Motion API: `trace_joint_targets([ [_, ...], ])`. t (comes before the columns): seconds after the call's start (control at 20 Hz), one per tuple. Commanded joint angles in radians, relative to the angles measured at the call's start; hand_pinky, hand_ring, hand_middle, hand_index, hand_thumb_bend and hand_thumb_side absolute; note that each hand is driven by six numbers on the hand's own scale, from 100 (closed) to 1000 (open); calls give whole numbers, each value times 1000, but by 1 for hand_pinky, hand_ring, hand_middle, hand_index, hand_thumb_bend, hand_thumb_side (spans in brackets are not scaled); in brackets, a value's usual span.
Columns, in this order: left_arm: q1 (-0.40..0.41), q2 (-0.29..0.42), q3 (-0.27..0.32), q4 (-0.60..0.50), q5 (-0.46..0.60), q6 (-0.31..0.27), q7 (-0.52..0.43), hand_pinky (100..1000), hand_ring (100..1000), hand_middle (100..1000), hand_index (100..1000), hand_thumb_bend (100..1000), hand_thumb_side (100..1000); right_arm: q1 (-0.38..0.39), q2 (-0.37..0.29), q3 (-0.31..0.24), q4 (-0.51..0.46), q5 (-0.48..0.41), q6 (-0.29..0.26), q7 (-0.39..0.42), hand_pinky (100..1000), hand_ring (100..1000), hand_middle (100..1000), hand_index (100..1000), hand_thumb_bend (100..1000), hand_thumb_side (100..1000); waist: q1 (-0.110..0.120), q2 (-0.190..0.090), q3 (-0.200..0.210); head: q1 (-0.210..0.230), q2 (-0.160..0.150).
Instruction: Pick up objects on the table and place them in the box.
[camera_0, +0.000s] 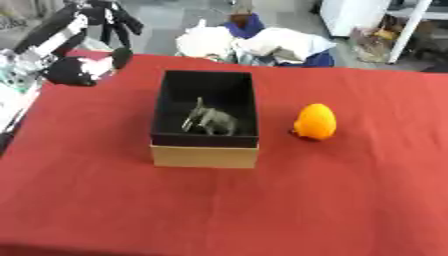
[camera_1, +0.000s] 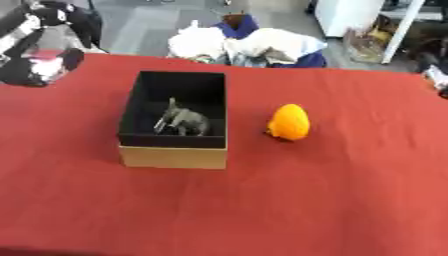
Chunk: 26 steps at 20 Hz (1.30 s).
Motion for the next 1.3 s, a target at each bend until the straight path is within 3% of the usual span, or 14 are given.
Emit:
trace_joint_targets([
  [0.05,31,25,51,-97,77,58,-3,678,528,623,783,198,744,-60,4,13,95,119,-200,171,800,749,774,878,100,475,-1,-19,16,-17,1],
  [0.2,84,8,78,-154,99,86,-12,683,529,627,786,158,796,-87,38,13,158,257,-203,150,806,767,795,886,100,566,-3,-19,43,-27,0],
  [0.55,176,-15,125,-213,96,115,-19,686,530,630,790,139,832,-113,110,-1,219,600,-203,43,809,793,829,895,100,607,-1,-21,71,-49,2],
  [0.75,197,-23,133,-221,92,120,-23,687,530,631,790,142,834,-115,138,-6,227,770,-203,-49,806,804,848,900,200,628,-2,-24,80,-54,3],
  [1.15,212,-32,137,-219,86,124,-35,686,529,633,793,145,840,-109,163,0,261,1036,-203,-202,802,814,859,895,281,708,-5,-27,87,-55,4],
  [1.3,216,-34,137,-218,84,124,-38,686,528,632,793,146,841,-105,166,1,272,1109,-203,-252,796,811,846,884,305,693,-6,-28,88,-55,4],
])
